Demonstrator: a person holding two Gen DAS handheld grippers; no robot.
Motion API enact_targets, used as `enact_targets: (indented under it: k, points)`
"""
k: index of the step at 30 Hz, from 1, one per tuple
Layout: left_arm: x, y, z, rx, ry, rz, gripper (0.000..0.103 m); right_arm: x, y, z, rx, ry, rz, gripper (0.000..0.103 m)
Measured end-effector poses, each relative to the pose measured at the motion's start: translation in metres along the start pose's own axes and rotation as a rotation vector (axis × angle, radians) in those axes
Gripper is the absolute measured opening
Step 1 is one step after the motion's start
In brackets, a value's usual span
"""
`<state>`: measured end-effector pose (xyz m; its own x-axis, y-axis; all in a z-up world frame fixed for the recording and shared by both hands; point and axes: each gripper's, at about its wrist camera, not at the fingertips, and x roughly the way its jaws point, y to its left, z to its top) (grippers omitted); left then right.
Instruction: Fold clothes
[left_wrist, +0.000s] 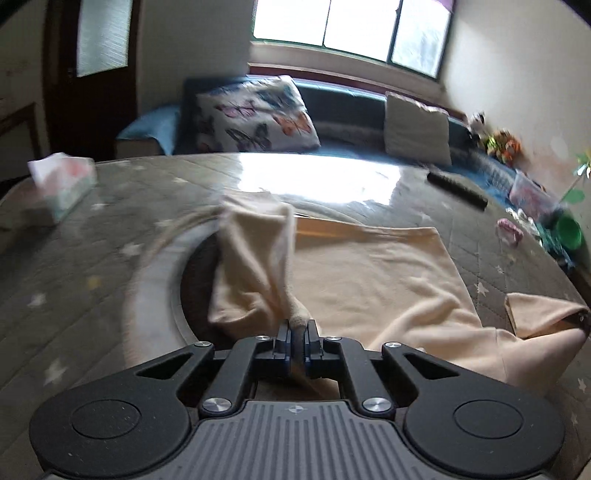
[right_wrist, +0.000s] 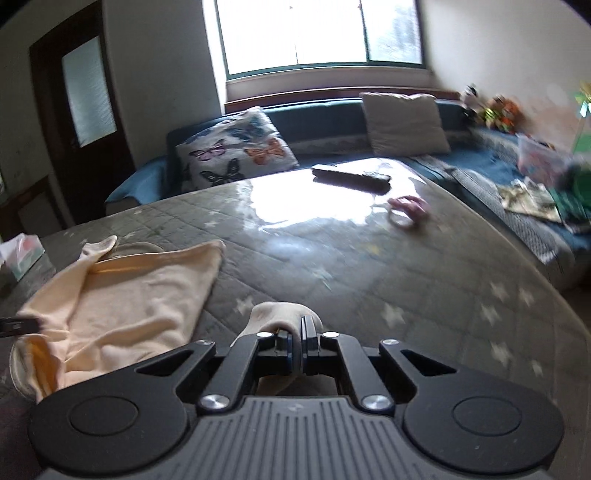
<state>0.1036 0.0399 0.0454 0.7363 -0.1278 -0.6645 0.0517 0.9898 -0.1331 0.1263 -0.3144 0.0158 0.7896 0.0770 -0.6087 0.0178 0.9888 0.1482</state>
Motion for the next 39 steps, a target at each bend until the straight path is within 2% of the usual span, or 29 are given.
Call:
enact_targets:
  k: [3, 5, 8, 10, 11, 13, 15, 16, 17, 18, 19, 22, 24, 28, 33, 36, 39]
  points:
    - [-0.024, 0.013, -0.019, -0.032, 0.004, 0.004, 0.007, -0.01, -0.01, -0.016, 0.038, 0.011, -0.013, 0.012]
    - [-0.035, 0.022, -0.032, -0.054, 0.023, 0.003, 0.007, -0.013, -0.014, -0.028, 0.042, 0.036, -0.029, 0.023]
    - [-0.037, 0.027, -0.048, -0.066, 0.075, 0.003, 0.007, -0.011, -0.016, -0.047, 0.039, 0.087, -0.038, 0.026]
    - [-0.037, 0.029, -0.054, -0.068, 0.095, 0.016, 0.009, -0.013, -0.014, -0.056, 0.006, 0.098, -0.044, 0.029]
    - [-0.037, 0.03, -0.054, -0.068, 0.097, 0.017, 0.01, -0.014, -0.011, -0.057, -0.021, 0.093, -0.057, 0.036]
    - [-0.037, 0.031, -0.053, -0.066, 0.095, 0.017, 0.011, -0.016, -0.005, -0.056, -0.067, 0.076, -0.083, 0.041]
    - [-0.04, 0.029, -0.051, -0.051, 0.085, 0.025, 0.013, -0.014, 0.001, -0.054, -0.106, 0.061, -0.099, 0.043]
    - [-0.04, 0.028, -0.051, -0.043, 0.082, 0.03, 0.014, -0.013, 0.004, -0.053, -0.125, 0.058, -0.102, 0.047]
    - [-0.041, 0.027, -0.051, -0.036, 0.08, 0.035, 0.021, -0.01, 0.007, -0.053, -0.145, 0.057, -0.105, 0.051]
    - [-0.041, 0.027, -0.051, -0.034, 0.08, 0.042, 0.034, -0.007, 0.011, -0.052, -0.167, 0.055, -0.113, 0.051]
    - [-0.041, 0.028, -0.052, -0.031, 0.077, 0.049, 0.039, -0.005, 0.015, -0.052, -0.192, 0.052, -0.121, 0.052]
    - [-0.041, 0.03, -0.053, -0.023, 0.077, 0.062, 0.045, 0.001, 0.021, -0.048, -0.238, 0.027, -0.147, 0.054]
    - [-0.042, 0.032, -0.053, -0.02, 0.072, 0.072, 0.053, 0.001, 0.016, -0.043, -0.217, 0.003, -0.176, 0.055]
    - [-0.044, 0.033, -0.049, -0.014, 0.055, 0.08, 0.056, -0.011, -0.01, -0.032, -0.11, -0.051, -0.25, 0.061]
    - [-0.042, 0.028, -0.04, 0.008, 0.035, 0.076, 0.058, -0.02, -0.035, -0.036, -0.029, -0.028, -0.308, 0.061]
    - [-0.038, 0.02, -0.032, 0.041, 0.023, 0.065, 0.058, -0.022, -0.037, -0.041, -0.03, -0.019, -0.306, 0.061]
    - [-0.031, 0.009, -0.022, 0.075, 0.01, 0.058, 0.058, -0.02, -0.029, -0.041, -0.044, -0.019, -0.255, 0.061]
